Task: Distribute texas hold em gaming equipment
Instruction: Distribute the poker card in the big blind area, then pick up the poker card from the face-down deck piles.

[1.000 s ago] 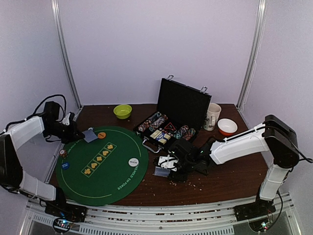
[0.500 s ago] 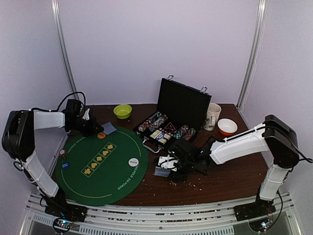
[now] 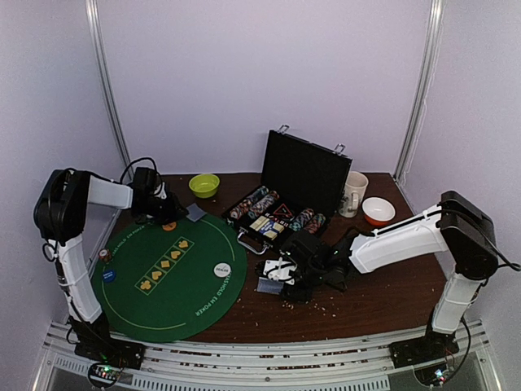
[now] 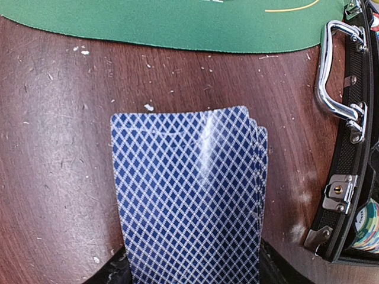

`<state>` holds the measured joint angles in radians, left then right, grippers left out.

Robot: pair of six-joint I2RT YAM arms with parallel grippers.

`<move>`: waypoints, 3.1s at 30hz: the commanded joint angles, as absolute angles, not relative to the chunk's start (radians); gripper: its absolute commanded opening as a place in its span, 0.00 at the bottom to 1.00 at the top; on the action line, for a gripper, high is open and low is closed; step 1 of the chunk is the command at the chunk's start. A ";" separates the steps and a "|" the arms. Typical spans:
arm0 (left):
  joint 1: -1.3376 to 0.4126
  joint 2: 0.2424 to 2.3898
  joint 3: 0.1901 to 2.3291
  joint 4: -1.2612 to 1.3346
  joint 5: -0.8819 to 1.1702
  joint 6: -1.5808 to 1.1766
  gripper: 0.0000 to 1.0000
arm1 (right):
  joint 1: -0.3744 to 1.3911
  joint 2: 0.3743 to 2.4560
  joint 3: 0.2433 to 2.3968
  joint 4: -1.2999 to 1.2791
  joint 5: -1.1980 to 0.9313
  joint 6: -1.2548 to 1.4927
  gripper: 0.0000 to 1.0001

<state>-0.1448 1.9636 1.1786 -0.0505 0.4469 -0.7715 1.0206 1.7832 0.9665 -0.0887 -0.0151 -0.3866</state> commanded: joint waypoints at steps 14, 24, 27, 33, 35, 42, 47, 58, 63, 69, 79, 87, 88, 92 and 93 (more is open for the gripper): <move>-0.385 1.652 1.180 -0.189 0.035 -0.627 0.62 | 1.010 1.801 0.952 -0.176 0.021 -0.390 0.60; -0.685 1.716 0.992 -0.085 0.502 -0.557 0.83 | 1.008 1.788 0.937 -0.160 0.026 -0.402 0.60; -0.713 1.756 0.969 -0.031 0.540 -0.562 0.78 | 1.008 1.786 0.936 -0.154 0.025 -0.400 0.60; -0.779 1.849 0.975 0.015 0.631 -0.522 0.71 | 1.009 1.784 0.929 -0.151 0.027 -0.399 0.60; -0.792 1.879 0.975 0.037 0.633 -0.531 0.71 | 1.009 1.780 0.926 -0.146 0.026 -0.399 0.60; -0.809 1.965 1.049 -0.005 0.616 -0.511 0.52 | 1.005 1.773 0.918 -0.127 0.014 -0.396 0.60; -0.816 2.002 1.101 -0.033 0.604 -0.493 0.42 | 1.004 1.777 0.918 -0.121 0.011 -0.393 0.60; -0.817 1.981 1.090 -0.049 0.593 -0.474 0.03 | 0.987 1.768 0.910 -0.125 0.014 -0.378 0.60; -0.816 1.979 1.080 -0.089 0.559 -0.450 0.04 | 0.986 1.764 0.905 -0.127 0.012 -0.373 0.60; -0.815 1.954 1.077 -0.117 0.543 -0.431 0.06 | 0.984 1.764 0.904 -0.134 0.014 -0.374 0.60; -0.815 1.917 1.070 -0.120 0.583 -0.415 0.04 | 0.982 1.763 0.907 -0.139 0.015 -0.374 0.60; -0.813 1.888 1.058 -0.160 0.611 -0.392 0.00 | 0.977 1.767 0.907 -0.141 0.015 -0.373 0.60; -0.813 1.883 1.057 -0.166 0.615 -0.387 0.00 | 0.976 1.768 0.906 -0.141 0.014 -0.373 0.60; -0.801 1.836 1.056 -0.199 0.630 -0.384 0.00 | 0.974 1.770 0.907 -0.146 0.014 -0.374 0.60; -0.795 1.813 1.049 -0.203 0.639 -0.388 0.00 | 0.973 1.768 0.907 -0.145 0.014 -0.374 0.60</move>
